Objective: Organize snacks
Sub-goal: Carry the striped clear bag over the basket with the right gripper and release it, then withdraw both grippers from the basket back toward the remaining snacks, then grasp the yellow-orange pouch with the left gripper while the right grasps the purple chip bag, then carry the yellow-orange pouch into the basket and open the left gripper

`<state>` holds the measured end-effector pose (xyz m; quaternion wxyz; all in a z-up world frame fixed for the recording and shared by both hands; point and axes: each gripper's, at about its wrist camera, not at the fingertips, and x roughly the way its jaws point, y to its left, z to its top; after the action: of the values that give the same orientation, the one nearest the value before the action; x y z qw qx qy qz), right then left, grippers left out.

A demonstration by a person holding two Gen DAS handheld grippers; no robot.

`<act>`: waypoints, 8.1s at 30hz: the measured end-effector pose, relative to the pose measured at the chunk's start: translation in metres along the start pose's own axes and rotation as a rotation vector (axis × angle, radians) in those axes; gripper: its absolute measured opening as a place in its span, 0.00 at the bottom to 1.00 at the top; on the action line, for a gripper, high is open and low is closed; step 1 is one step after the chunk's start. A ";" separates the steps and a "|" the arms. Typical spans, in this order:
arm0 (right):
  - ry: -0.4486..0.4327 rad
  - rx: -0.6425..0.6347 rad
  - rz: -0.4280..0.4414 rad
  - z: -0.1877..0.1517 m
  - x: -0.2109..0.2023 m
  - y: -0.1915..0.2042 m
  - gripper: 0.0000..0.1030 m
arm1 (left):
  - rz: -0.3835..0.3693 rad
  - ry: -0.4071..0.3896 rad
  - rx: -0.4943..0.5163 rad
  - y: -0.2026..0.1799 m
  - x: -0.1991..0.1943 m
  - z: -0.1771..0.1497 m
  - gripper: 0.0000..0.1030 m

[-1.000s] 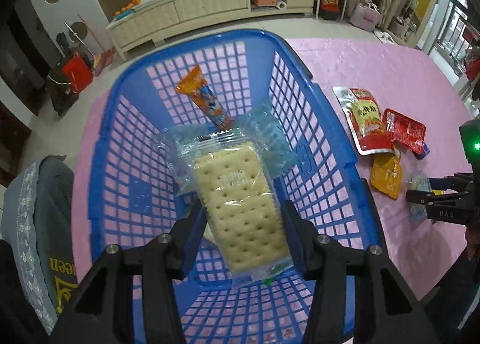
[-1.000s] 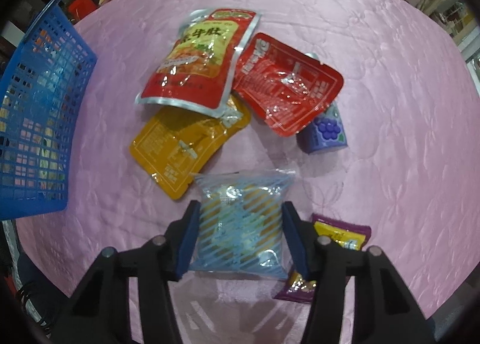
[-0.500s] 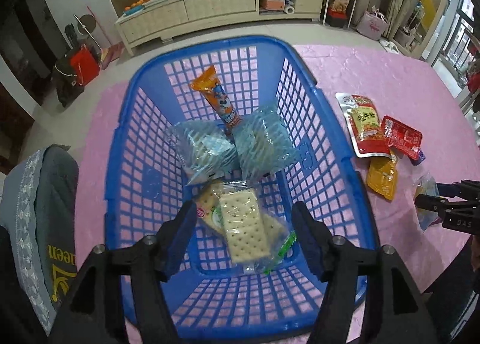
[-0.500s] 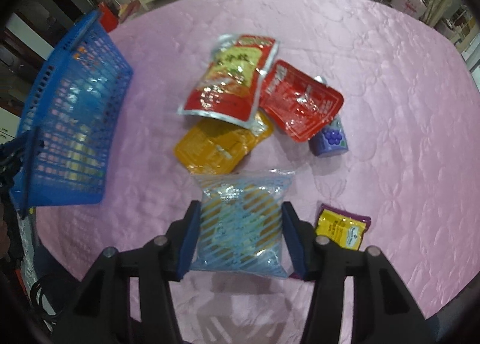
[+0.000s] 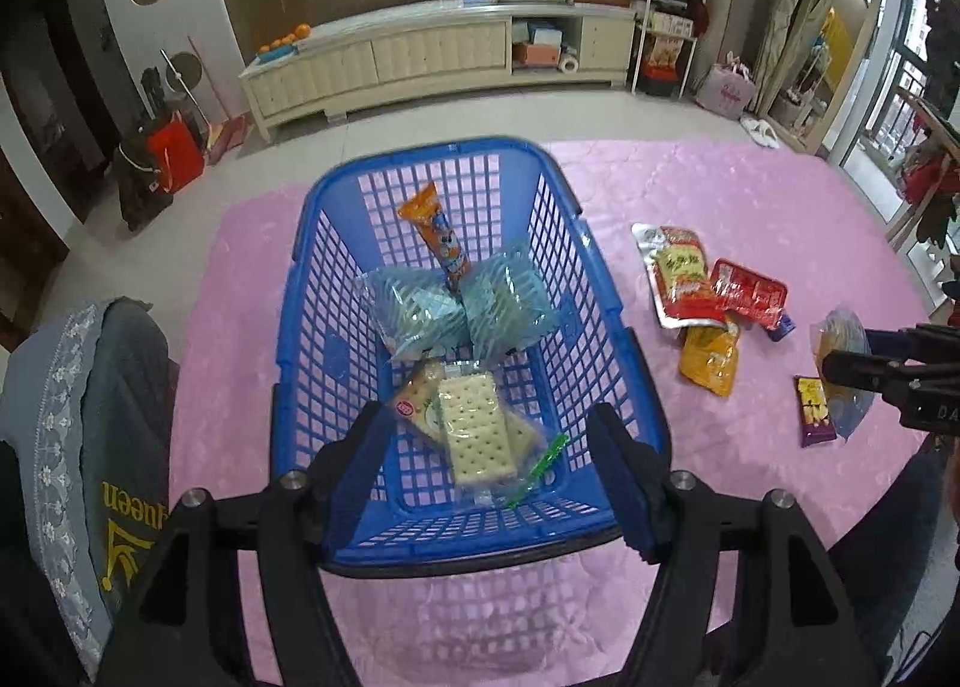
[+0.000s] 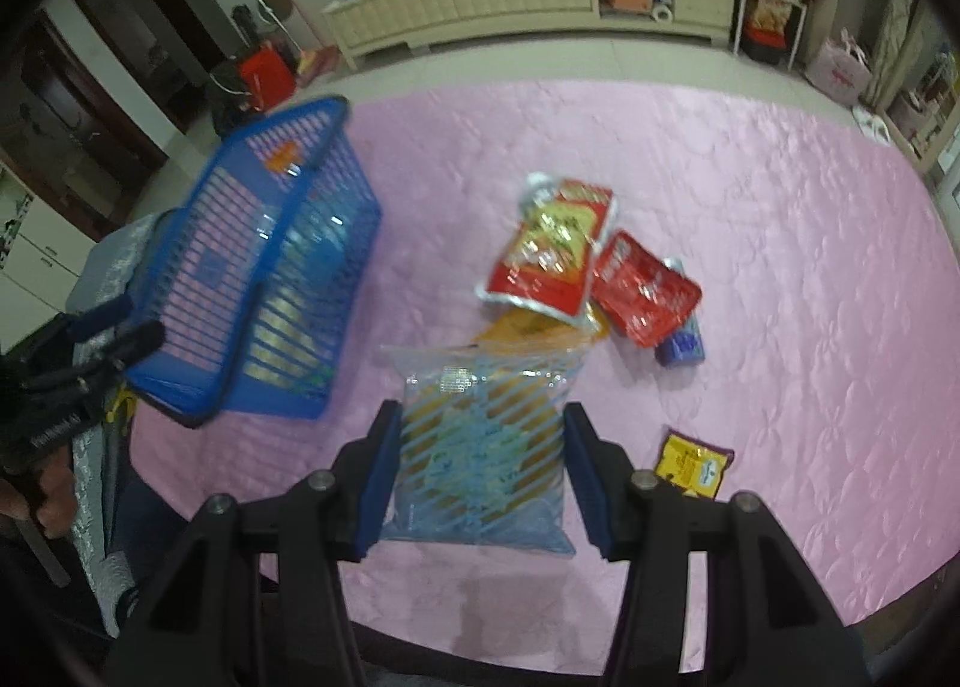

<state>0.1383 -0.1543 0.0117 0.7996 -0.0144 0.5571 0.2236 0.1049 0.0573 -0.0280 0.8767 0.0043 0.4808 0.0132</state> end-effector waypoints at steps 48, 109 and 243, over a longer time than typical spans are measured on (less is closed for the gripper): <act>0.038 -0.343 0.058 0.139 0.122 0.152 0.56 | 0.010 0.017 -0.195 0.102 0.043 0.026 0.66; -0.112 0.013 -0.170 -0.008 0.011 -0.118 0.93 | -0.174 0.000 0.236 -0.176 0.064 0.022 0.75; -0.378 0.155 0.008 -0.051 -0.044 -0.023 0.50 | -0.169 -0.237 0.231 -0.100 -0.048 -0.008 0.05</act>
<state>0.0896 -0.2036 0.0272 0.8877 0.0918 0.4129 0.1819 0.0740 -0.0436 0.0063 0.9190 0.0661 0.3708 -0.1166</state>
